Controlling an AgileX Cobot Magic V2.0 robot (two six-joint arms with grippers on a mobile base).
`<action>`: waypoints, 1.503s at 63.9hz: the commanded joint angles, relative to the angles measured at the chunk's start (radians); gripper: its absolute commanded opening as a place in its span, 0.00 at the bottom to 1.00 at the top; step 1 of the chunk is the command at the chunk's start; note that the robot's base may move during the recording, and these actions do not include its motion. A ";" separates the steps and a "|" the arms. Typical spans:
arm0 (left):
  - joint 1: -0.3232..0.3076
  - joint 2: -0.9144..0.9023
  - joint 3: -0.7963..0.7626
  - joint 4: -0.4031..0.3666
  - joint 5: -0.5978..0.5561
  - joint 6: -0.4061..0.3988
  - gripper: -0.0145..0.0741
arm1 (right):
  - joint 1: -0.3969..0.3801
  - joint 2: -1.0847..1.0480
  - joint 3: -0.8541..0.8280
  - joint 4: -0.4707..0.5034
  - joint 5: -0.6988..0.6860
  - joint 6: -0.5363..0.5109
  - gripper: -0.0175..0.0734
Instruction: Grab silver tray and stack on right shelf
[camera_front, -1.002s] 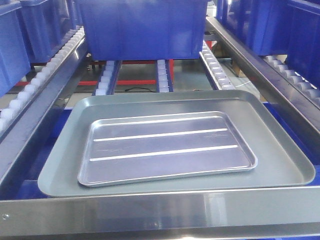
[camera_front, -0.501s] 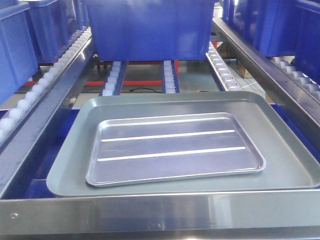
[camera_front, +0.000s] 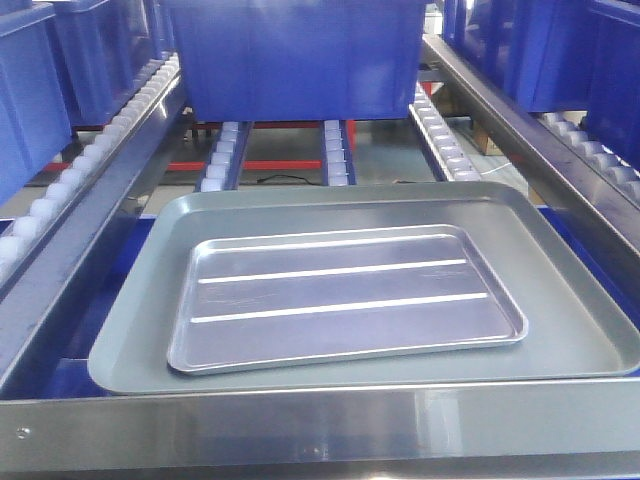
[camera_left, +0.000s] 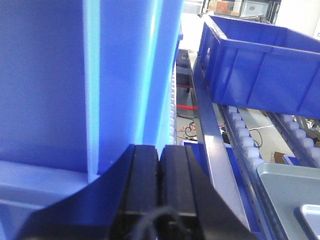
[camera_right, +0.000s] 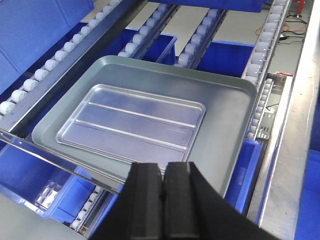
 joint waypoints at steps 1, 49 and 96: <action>0.000 -0.015 0.020 -0.005 -0.098 0.005 0.06 | 0.000 0.009 -0.026 -0.026 -0.082 -0.009 0.25; 0.000 -0.015 0.020 -0.005 -0.097 0.005 0.06 | 0.000 0.009 -0.026 -0.026 -0.082 -0.009 0.25; 0.000 -0.015 0.020 -0.005 -0.097 0.005 0.06 | -0.637 -0.310 0.482 0.207 -0.631 -0.265 0.25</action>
